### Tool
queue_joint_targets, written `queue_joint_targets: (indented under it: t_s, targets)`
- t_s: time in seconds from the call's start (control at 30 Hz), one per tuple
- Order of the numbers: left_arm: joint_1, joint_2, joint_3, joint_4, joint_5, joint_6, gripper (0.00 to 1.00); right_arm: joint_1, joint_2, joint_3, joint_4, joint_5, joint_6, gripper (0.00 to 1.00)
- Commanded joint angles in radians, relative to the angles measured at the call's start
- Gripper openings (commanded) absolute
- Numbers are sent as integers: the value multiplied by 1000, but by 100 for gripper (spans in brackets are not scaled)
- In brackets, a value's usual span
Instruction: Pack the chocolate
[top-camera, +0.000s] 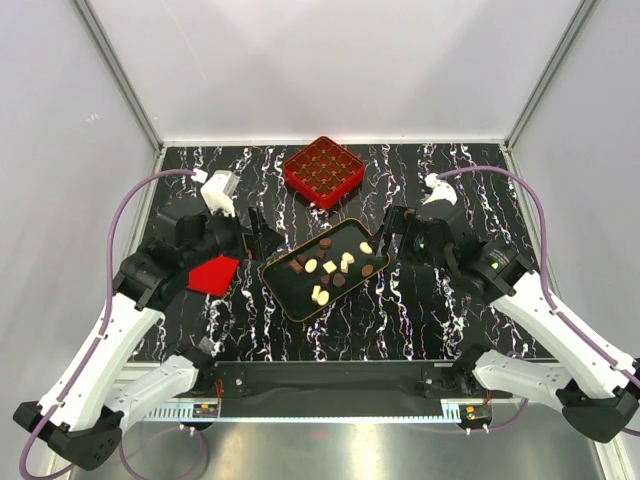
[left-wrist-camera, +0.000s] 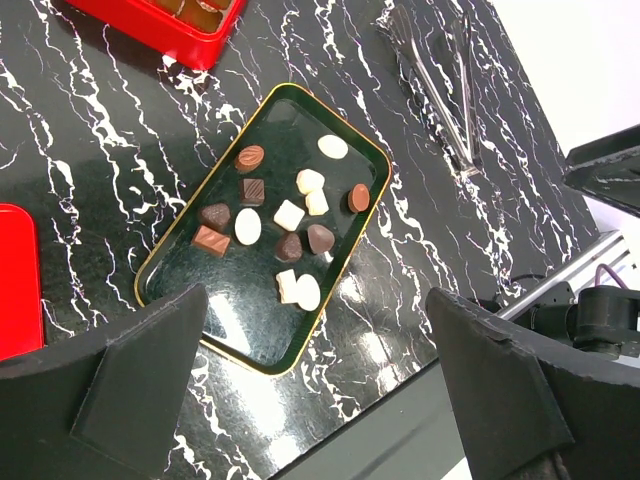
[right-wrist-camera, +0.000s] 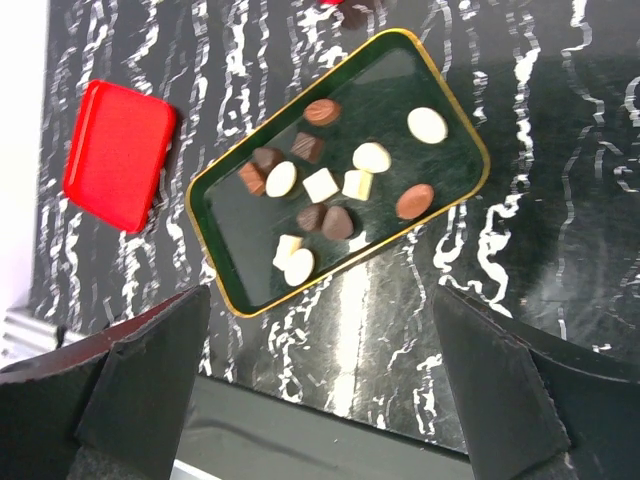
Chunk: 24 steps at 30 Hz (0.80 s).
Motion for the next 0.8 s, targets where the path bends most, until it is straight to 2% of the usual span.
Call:
queue_joint_targets:
  t_s: [0.0,0.13,0.27,0.33,0.37,0.4,0.47,0.6,0.63,0.77]
  targets:
    - [4,-11,39,43,14,-1,99,4,6,47,-10,80,3,100]
    - [3,-10,35,25,0,10,99,4,33,56,-7,80,-81,100]
    - [4,-2,36,34,20,-6,99,-14,112,62,-57,293,-113,100]
    - [4,6,50,37,75,-9,99,-85,187,76,-69,327,-145,100]
    - [4,7,58,39,89,-9,99,-118,208,76,-73,303,-173,100]
    - [4,6,59,39,100,-7,99,-202,243,70,-65,266,-191,100]
    - [4,-2,64,34,100,-1,99,-264,260,32,-30,181,-237,100]
    - [4,-5,76,13,92,16,99,-397,320,-33,16,104,-296,100]
    - [4,-7,76,10,91,16,99,-466,340,-42,22,58,-308,100]
    - [4,-14,55,25,92,8,99,-548,443,-59,76,18,-352,100]
